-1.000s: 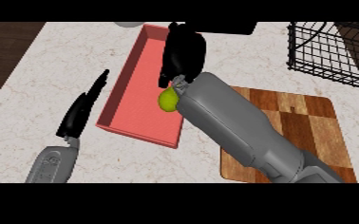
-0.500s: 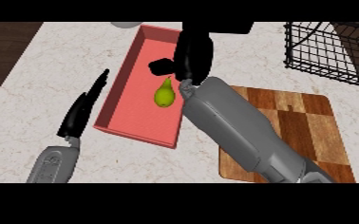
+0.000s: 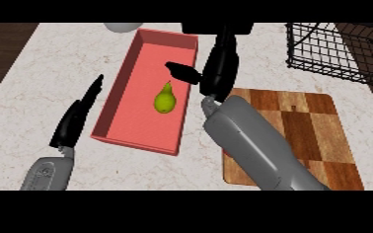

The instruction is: Pick the pear from the cutting board and place it in the cardboard box

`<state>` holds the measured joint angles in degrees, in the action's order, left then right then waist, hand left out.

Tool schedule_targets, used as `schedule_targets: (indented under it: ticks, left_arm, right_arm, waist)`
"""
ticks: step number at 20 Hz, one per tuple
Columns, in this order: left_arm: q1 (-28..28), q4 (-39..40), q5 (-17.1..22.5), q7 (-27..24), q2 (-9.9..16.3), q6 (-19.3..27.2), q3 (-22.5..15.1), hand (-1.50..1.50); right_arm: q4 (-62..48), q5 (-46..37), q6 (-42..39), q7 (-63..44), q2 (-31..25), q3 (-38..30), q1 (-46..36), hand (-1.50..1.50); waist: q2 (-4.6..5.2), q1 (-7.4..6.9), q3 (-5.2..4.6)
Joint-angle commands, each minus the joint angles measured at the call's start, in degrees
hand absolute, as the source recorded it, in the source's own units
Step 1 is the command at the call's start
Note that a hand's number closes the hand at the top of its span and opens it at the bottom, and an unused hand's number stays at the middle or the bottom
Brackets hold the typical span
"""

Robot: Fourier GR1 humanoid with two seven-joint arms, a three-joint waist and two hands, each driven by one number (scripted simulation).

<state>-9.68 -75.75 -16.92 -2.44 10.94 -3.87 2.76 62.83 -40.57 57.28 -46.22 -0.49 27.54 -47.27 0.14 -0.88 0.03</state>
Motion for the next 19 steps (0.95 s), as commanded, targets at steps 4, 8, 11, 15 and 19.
schedule_targets:
  ticks: [4, 8, 11, 15, 19]
  left_arm:
    - [4.1, -3.6, 1.0, -0.3, 1.3, -1.3, 0.9, 0.00]
    - [2.9, -4.3, -0.5, 2.1, -0.6, -0.2, -0.8, 0.00]
    - [1.6, -0.2, -0.4, -1.0, -0.7, 0.3, 0.4, 0.00]
    - [3.6, -3.3, -0.1, 0.3, 0.1, -0.8, 0.6, 0.00]
    - [1.1, 2.8, -0.1, -4.1, 1.1, -0.7, 2.8, 0.00]
  right_arm:
    - [7.7, 1.8, 10.4, 10.8, -1.3, -1.3, 13.9, -1.50]
    - [10.7, 8.6, 9.8, 19.0, -5.8, -4.8, 17.4, -1.50]
    - [16.0, 13.1, 8.9, 24.9, -6.4, -4.0, 24.3, -1.50]
    - [21.1, 17.1, 5.5, 30.0, -10.4, -6.2, 30.1, -1.50]
    - [19.0, 20.1, 2.7, 35.9, -8.9, -7.1, 31.8, -1.50]
  waist:
    - [-0.26, 0.62, 0.02]
    - [-0.12, 0.65, 0.02]
    - [-0.10, 0.83, 0.00]
    - [-0.17, 0.87, 0.00]
    - [-0.07, 0.92, -0.02]
